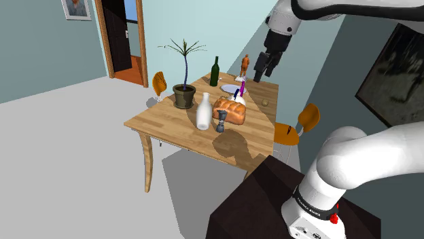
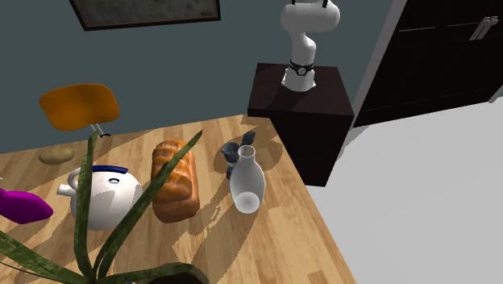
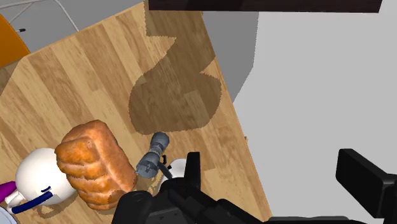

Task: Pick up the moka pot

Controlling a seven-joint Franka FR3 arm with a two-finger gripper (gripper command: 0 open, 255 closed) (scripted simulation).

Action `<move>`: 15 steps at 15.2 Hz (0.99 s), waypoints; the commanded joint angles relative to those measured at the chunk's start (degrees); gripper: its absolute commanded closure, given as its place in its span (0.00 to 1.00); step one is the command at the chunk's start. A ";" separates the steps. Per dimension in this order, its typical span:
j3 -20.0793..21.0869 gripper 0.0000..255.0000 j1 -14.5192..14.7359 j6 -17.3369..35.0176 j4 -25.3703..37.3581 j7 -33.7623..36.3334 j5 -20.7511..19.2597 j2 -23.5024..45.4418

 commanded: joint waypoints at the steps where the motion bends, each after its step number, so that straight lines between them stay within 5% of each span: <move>1: 0.00 0.00 0.00 0.00 0.00 0.00 0.00 0.00; 15: -7.28 0.00 -1.62 23.95 0.88 -4.07 -2.36 24.66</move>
